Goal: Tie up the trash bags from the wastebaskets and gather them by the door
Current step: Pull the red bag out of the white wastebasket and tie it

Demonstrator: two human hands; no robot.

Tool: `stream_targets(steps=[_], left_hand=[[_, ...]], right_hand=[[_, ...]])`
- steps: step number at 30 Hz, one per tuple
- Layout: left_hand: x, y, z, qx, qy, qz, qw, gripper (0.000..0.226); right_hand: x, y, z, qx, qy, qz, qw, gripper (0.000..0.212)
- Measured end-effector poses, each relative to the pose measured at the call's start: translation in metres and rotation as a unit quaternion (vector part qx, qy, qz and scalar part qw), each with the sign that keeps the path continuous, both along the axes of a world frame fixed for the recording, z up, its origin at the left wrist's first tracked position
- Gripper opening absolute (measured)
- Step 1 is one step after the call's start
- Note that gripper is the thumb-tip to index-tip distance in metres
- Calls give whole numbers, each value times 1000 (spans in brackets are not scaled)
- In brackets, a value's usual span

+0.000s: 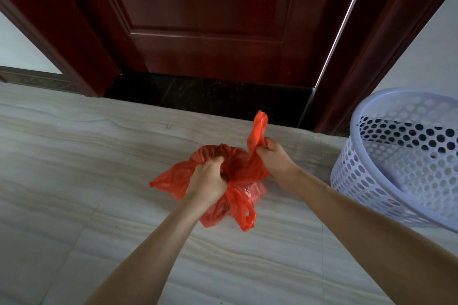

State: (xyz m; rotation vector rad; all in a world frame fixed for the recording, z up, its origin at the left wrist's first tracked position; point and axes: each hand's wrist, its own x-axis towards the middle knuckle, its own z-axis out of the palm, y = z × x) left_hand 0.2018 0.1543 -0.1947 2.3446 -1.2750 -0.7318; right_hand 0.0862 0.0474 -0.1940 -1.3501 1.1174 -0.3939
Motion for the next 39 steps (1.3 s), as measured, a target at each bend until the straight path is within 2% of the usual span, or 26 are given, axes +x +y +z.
stream_targets(steps=[3, 6, 8, 11, 14, 17, 21, 24, 26, 30, 32, 35, 39], left_hand=[[7, -4, 3, -3, 13, 36, 999, 44], [9, -6, 8, -1, -26, 73, 997, 39], [3, -2, 6, 4, -21, 84, 996, 35], [-6, 4, 1, 7, -21, 81, 996, 37], [-2, 4, -1, -15, -28, 67, 997, 43], [3, 4, -7, -33, 28, 40, 998, 44], [3, 7, -11, -3, 2, -55, 998, 48], [0, 7, -12, -28, -19, -110, 993, 44], [-1, 11, -15, -76, -5, -113, 991, 41], [-4, 21, -18, -144, 45, -59, 987, 33], [-6, 26, -23, -160, 50, -70, 983, 30], [-7, 33, -24, -177, 50, -90, 979, 31], [1, 45, -23, -197, -11, -134, 971, 24]], right_hand=[[3, -1, 4, 82, -56, -44, 994, 26], [7, 2, 9, 158, -92, -31, 983, 8], [8, 5, 11, 147, -94, -6, 985, 8], [5, 8, 6, 73, -71, 27, 994, 16], [-1, 6, -1, 30, -33, -2, 999, 18], [-2, 4, -5, 65, -42, -40, 996, 19], [3, 4, -4, 75, -43, -63, 994, 27], [4, 2, -6, 112, -54, -99, 987, 23], [1, -1, -4, 174, -89, -139, 971, 21], [-1, -4, -2, 277, -160, -225, 921, 34], [-2, -6, -4, 279, -145, -258, 914, 36], [-10, -14, -7, 240, -90, -286, 923, 32], [-25, -27, -13, 220, -57, -327, 917, 32]])
